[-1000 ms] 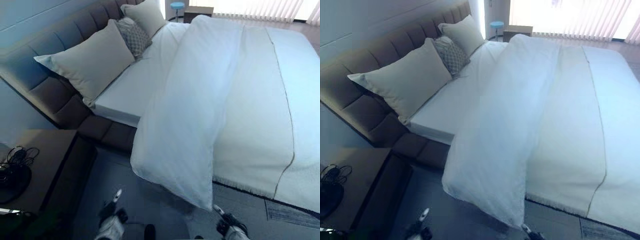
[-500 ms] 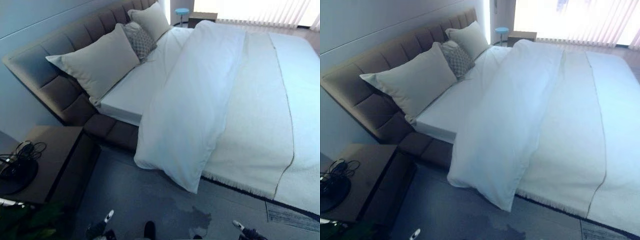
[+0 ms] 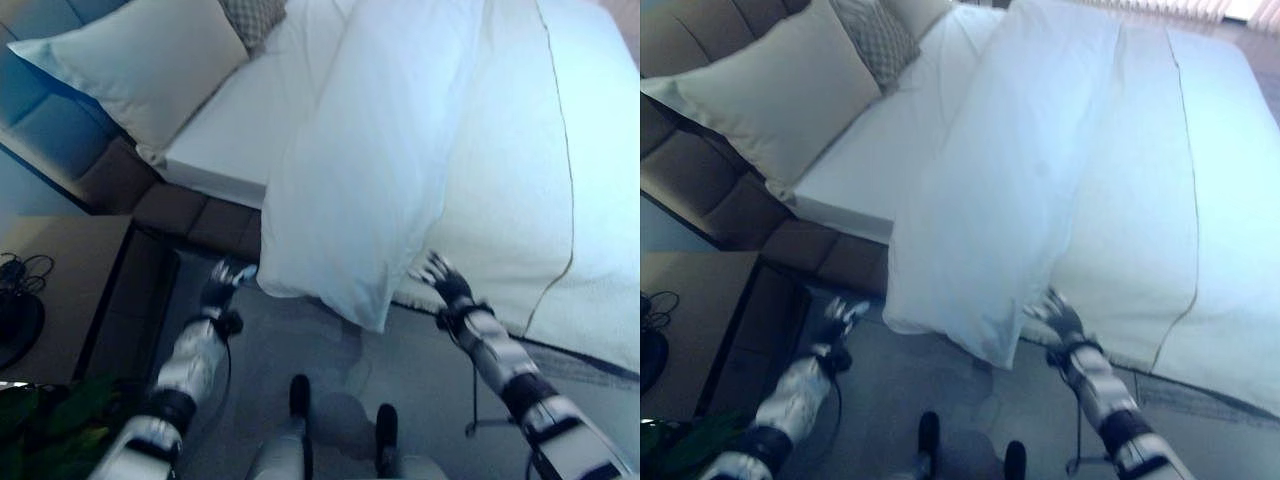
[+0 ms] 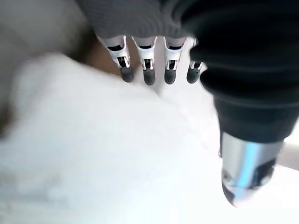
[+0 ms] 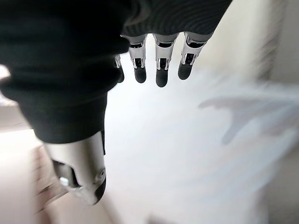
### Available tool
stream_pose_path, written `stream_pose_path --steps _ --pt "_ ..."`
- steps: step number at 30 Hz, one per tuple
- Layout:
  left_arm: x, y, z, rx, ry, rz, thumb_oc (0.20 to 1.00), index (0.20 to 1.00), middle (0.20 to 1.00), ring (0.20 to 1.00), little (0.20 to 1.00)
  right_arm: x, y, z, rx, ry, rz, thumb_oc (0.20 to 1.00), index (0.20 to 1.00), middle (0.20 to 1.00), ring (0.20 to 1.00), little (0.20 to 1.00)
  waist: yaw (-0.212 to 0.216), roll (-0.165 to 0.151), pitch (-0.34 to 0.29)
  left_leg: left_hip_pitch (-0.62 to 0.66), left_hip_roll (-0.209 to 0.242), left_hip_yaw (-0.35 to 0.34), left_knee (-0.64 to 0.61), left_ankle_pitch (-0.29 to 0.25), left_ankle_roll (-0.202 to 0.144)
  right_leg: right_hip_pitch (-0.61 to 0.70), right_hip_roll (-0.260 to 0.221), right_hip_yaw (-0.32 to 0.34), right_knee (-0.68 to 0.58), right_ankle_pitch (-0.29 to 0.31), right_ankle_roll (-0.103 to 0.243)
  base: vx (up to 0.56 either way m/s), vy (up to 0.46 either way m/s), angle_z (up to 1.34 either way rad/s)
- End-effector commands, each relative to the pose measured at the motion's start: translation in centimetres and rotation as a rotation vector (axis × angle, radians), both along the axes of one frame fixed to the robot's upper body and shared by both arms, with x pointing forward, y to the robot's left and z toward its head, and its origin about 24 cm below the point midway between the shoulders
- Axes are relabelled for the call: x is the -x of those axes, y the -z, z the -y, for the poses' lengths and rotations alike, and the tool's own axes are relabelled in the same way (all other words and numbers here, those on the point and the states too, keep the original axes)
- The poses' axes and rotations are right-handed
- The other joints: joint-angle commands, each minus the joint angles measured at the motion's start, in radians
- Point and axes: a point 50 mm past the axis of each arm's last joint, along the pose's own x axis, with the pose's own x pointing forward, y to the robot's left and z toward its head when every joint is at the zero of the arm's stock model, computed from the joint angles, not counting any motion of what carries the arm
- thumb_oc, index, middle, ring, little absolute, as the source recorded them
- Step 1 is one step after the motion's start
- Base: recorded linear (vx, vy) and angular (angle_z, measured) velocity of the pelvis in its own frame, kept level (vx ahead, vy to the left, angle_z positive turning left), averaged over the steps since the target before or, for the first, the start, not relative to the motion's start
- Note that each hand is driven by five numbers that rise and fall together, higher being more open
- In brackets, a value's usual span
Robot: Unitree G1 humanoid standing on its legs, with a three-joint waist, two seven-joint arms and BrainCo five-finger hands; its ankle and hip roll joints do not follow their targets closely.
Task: Make the bed
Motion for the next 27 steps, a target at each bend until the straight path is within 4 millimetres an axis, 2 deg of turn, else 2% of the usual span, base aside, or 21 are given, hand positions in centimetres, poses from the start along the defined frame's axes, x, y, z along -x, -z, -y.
stream_pose_path --steps 1,3,4,6,8,9,11,13,14,15,17,20,22,23,27 --pt "-1.6 -4.8 0.8 0.033 0.078 0.155 1.000 1.000 1.000 1.000 1.000 -1.0 -5.0 -0.1 -0.068 -0.033 0.166 1.000 1.000 1.000 1.000 1.000 -0.010 0.001 0.025 -0.080 -0.025 -0.009 0.093 -0.051 -0.022 -0.001 0.004 -0.019 0.203 -0.084 0.023 0.08 0.171 -0.02" --pt "-2.9 -8.0 1.9 0.045 0.135 0.218 1.000 1.000 1.000 1.000 1.000 -1.8 -8.3 -1.4 -0.081 -0.073 0.248 1.000 1.000 1.000 1.000 1.000 -0.009 0.008 0.041 -0.078 -0.027 -0.004 0.079 -0.056 -0.027 -0.020 -0.005 -0.054 0.156 -0.089 0.010 0.10 0.118 0.03" --pt "-3.2 -8.9 2.4 0.064 0.149 0.239 1.000 1.000 1.000 1.000 1.000 -2.0 -9.6 -1.8 -0.102 -0.076 0.277 1.000 1.000 1.000 1.000 1.000 -0.010 0.008 0.043 -0.080 -0.030 -0.002 0.068 -0.055 -0.029 -0.030 0.000 -0.059 0.117 -0.083 0.010 0.11 0.081 -0.03" --pt "-4.0 -11.1 3.8 0.105 0.194 0.283 1.000 1.000 1.000 1.000 1.000 -2.5 -12.1 -3.1 -0.201 -0.108 0.328 1.000 1.000 1.000 1.000 1.000 -0.017 0.003 0.060 -0.076 -0.042 0.004 0.039 -0.056 -0.033 -0.079 0.022 -0.061 0.003 -0.037 0.012 0.13 0.051 -0.11" --pt "-4.5 -12.7 4.5 0.112 0.193 0.313 1.000 1.000 1.000 1.000 1.000 -2.9 -13.5 -4.1 -0.237 -0.125 0.341 1.000 1.000 1.000 1.000 1.000 -0.026 0.000 0.081 -0.076 -0.053 -0.001 0.037 -0.062 -0.036 -0.140 0.039 -0.058 -0.075 0.024 0.020 0.14 0.010 -0.11" --pt "-4.8 -12.7 3.7 0.093 0.157 0.298 1.000 1.000 1.000 1.000 1.000 -3.1 -13.6 -3.7 -0.223 -0.110 0.342 1.000 1.000 1.000 1.000 1.000 -0.034 -0.002 0.091 -0.075 -0.057 -0.005 0.037 -0.065 -0.035 -0.170 0.045 -0.056 -0.088 0.040 0.025 0.14 -0.038 0.03" --pt "-4.9 -15.2 6.0 0.130 0.229 0.369 1.000 1.000 1.000 1.000 1.000 -2.8 -16.0 -5.8 -0.272 -0.184 0.391 1.000 1.000 1.000 1.000 1.000 -0.036 -0.007 0.108 -0.109 -0.071 -0.020 0.055 -0.057 -0.042 -0.153 0.031 -0.058 -0.111 0.066 0.027 0.06 -0.036 0.19" --pt "-4.9 -16.6 6.5 0.148 0.227 0.399 1.000 1.000 1.000 1.000 1.000 -2.9 -17.5 -6.0 -0.276 -0.169 0.420 1.000 1.000 1.000 1.000 1.000 -0.041 0.002 0.107 -0.133 -0.076 -0.028 0.025 -0.034 -0.050 -0.159 0.047 -0.046 -0.144 0.087 0.021 0.02 -0.073 0.20" --pt "-5.3 -17.6 6.6 0.172 0.212 0.400 1.000 1.000 1.000 1.000 1.000 -3.2 -18.6 -6.3 -0.266 -0.151 0.431 1.000 1.000 1.000 1.000 1.000 -0.039 0.002 0.104 -0.166 -0.073 -0.035 -0.011 -0.010 -0.057 -0.180 0.052 -0.067 -0.176 0.108 0.022 0.03 -0.080 0.11" --pt "-5.3 -17.7 6.6 0.172 0.213 0.402 1.000 1.000 1.000 1.000 1.000 -3.2 -18.7 -6.3 -0.266 -0.151 0.433 1.000 1.000 1.000 1.000 1.000 -0.040 0.003 0.102 -0.170 -0.073 -0.036 -0.012 -0.009 -0.057 -0.184 0.052 -0.069 -0.177 0.109 0.022 0.03 -0.088 0.13" --pt "-5.6 -18.8 6.7 0.204 0.205 0.409 1.000 1.000 1.000 1.000 1.000 -3.3 -20.3 -6.5 -0.235 -0.135 0.460 1.000 1.000 1.000 1.000 1.000 -0.042 0.003 0.108 -0.213 -0.070 -0.047 -0.029 0.009 -0.064 -0.218 0.058 -0.079 -0.184 0.115 0.020 0.01 -0.073 0.17" --pt "-5.7 -20.3 6.8 0.230 0.181 0.434 1.000 1.000 1.000 1.000 1.000 -3.5 -21.7 -6.7 -0.187 -0.104 0.480 1.000 1.000 1.000 1.000 1.000 -0.044 0.005 0.131 -0.280 -0.068 -0.061 -0.034 0.026 -0.073 -0.284 0.063 -0.082 -0.175 0.114 0.011 0.01 -0.076 0.05" --pt "-5.9 -20.7 6.1 0.243 0.137 0.433 1.000 1.000 1.000 1.000 1.000 -3.7 -22.6 -6.4 -0.053 -0.041 0.515 1.000 1.000 1.000 1.000 1.000 -0.048 0.011 0.149 -0.327 -0.064 -0.072 -0.030 0.031 -0.076 -0.340 0.064 -0.085 -0.148 0.103 0.004 0.07 -0.051 0.06" --pt "-5.9 -21.1 6.1 0.241 0.129 0.441 1.000 1.000 1.000 1.000 1.000 -3.8 -22.6 -6.4 -0.049 -0.032 0.509 1.000 1.000 1.000 1.000 1.000 -0.050 0.016 0.145 -0.338 -0.063 -0.088 -0.027 0.009 -0.080 -0.357 0.069 -0.076 -0.132 0.077 0.006 0.13 -0.051 0.03" --pt "-6.1 -21.9 5.7 0.260 0.060 0.439 1.000 1.000 1.000 1.000 1.000 -4.5 -22.6 -6.5 -0.003 0.009 0.470 1.000 1.000 1.000 1.000 1.000 -0.051 0.030 0.158 -0.436 -0.065 -0.106 0.009 0.001 -0.079 -0.458 0.067 -0.076 -0.075 0.059 -0.001 0.05 -0.037 0.07"
